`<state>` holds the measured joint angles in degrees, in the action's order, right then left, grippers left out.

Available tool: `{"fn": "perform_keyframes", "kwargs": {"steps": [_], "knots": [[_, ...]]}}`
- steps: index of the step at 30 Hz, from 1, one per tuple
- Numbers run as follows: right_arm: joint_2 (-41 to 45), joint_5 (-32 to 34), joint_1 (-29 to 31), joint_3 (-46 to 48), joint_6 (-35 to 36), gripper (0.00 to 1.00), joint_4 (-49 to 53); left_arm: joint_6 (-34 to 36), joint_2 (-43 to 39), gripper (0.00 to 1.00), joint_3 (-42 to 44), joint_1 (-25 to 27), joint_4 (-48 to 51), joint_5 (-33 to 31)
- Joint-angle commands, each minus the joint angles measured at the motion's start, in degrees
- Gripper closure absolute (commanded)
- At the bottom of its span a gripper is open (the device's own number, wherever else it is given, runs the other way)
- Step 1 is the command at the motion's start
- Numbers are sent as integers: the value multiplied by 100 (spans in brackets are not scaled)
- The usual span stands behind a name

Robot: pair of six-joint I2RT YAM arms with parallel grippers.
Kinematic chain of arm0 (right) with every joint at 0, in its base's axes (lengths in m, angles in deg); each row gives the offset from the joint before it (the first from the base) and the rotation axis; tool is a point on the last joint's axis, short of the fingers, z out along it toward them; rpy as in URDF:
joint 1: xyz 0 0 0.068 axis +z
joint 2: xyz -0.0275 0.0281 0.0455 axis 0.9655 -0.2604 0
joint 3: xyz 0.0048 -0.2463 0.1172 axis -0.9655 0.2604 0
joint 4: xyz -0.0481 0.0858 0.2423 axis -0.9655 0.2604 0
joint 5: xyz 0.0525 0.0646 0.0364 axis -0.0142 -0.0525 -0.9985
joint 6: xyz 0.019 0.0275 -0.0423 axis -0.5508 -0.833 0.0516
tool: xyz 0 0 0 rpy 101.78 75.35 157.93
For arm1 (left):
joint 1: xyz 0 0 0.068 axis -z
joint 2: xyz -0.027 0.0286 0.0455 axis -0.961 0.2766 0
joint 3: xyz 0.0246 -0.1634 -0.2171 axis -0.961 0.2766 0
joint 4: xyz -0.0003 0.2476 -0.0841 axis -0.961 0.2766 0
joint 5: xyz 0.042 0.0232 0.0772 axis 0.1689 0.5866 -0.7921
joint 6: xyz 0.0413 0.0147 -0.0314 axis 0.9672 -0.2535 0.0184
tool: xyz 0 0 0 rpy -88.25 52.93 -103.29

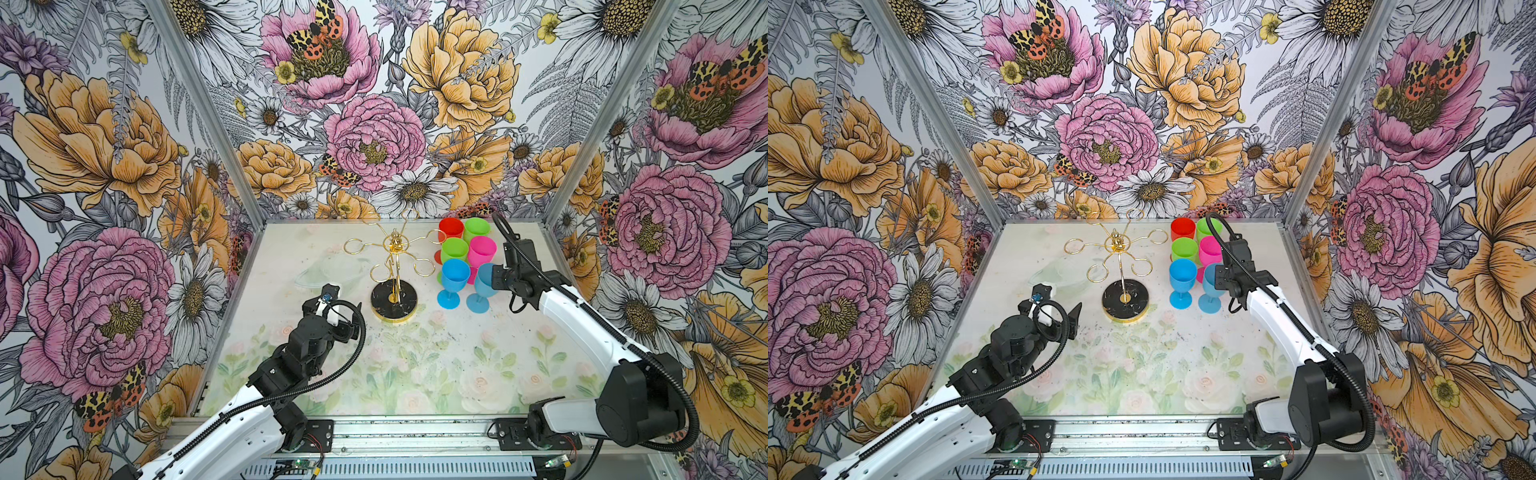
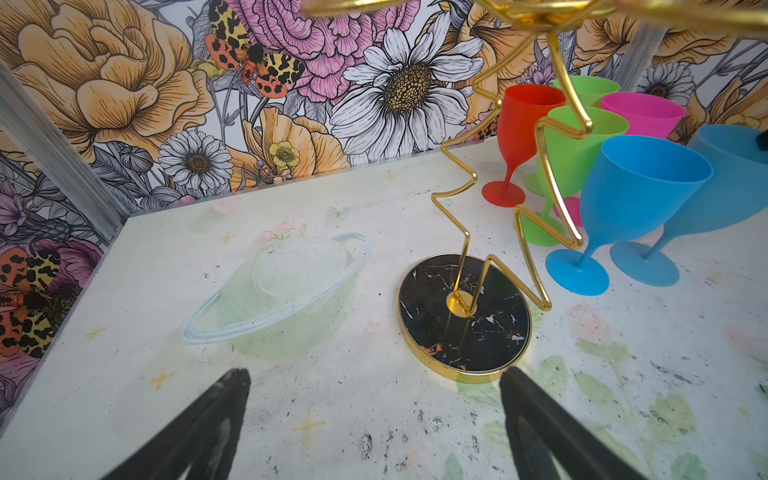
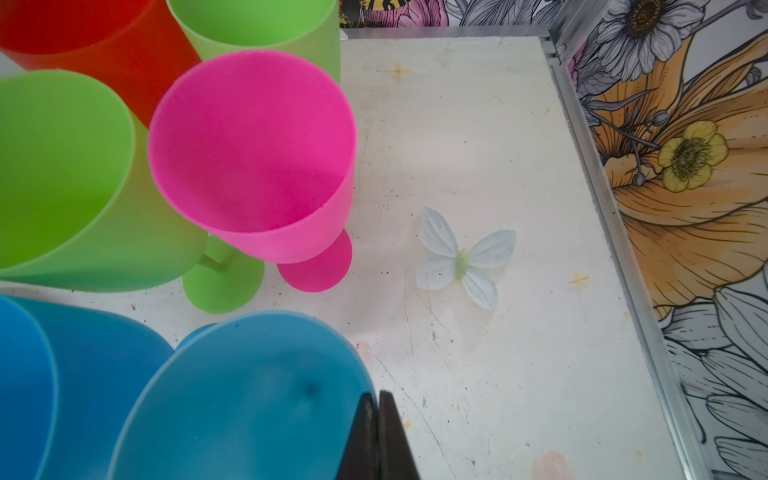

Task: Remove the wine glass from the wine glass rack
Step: 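Set the blue glass beside the other with the right gripper while the left withdraws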

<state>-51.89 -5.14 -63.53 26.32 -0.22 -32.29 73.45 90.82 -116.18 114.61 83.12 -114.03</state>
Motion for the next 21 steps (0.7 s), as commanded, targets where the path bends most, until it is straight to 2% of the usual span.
{"fn": "perform_keyframes", "kwargs": {"steps": [1,13,21], "knots": [[-153,-200,-56,-219,-72,100,-265,-63,-15,4,-76,-61,67,158],[-356,-376,-87,-262,-36,100,-270,-82,95,4,-84,-169,121,36],[-306,-407,-85,-235,-49,86,-255,-115,130,3,-101,-317,100,97]]}}
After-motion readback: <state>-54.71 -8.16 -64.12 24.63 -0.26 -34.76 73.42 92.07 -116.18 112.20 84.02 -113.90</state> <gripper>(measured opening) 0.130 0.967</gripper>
